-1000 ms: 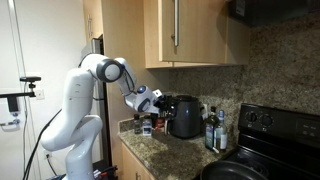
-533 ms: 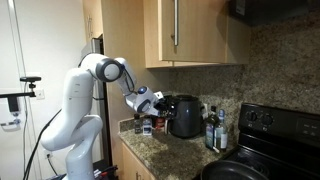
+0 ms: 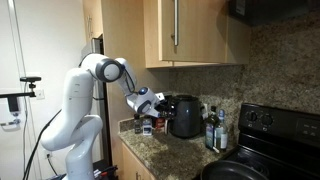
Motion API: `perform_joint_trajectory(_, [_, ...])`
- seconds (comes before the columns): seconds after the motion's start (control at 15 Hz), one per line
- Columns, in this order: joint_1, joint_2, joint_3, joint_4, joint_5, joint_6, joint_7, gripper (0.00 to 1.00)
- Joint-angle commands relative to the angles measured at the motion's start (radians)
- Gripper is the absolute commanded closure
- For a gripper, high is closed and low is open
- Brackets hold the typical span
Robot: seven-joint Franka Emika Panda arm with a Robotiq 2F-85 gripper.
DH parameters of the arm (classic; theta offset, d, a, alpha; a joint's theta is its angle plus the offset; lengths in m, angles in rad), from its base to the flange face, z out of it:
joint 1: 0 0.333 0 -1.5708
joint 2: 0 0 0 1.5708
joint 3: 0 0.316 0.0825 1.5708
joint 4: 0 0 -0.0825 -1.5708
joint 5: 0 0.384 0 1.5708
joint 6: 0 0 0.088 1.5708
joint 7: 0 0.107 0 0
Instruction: Turn off the air fryer
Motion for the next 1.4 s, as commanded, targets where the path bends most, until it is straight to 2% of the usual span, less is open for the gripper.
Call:
perform_joint_trajectory(0.0, [-0.033, 0.054, 0.005, -0.043, 0.051, 0.022, 0.038, 0.00])
perform_joint_trajectory(0.07, [-0.010, 0.004, -0.005, -0.012, 0.026, 0.006, 0.006, 0.00])
perform_joint_trajectory(0.33, [-0.018, 0.005, -0.005, -0.022, 0.035, 0.010, 0.016, 0.00])
perform_joint_trajectory(0.53, [0.006, 0.002, -0.043, 0.029, 0.047, 0.013, 0.020, 0.00])
perform_joint_trajectory(0.67, [0.040, 0.003, -0.093, 0.054, 0.060, 0.031, 0.023, 0.00])
perform_joint_trajectory(0.8, [0.073, -0.016, -0.133, 0.076, 0.069, -0.009, 0.046, 0.00])
perform_joint_trajectory(1.0, [0.066, -0.093, -0.117, 0.089, 0.018, -0.097, 0.066, 0.00])
perform_joint_trajectory(1.33, [0.046, -0.160, -0.099, 0.094, -0.072, -0.115, 0.048, 0.00])
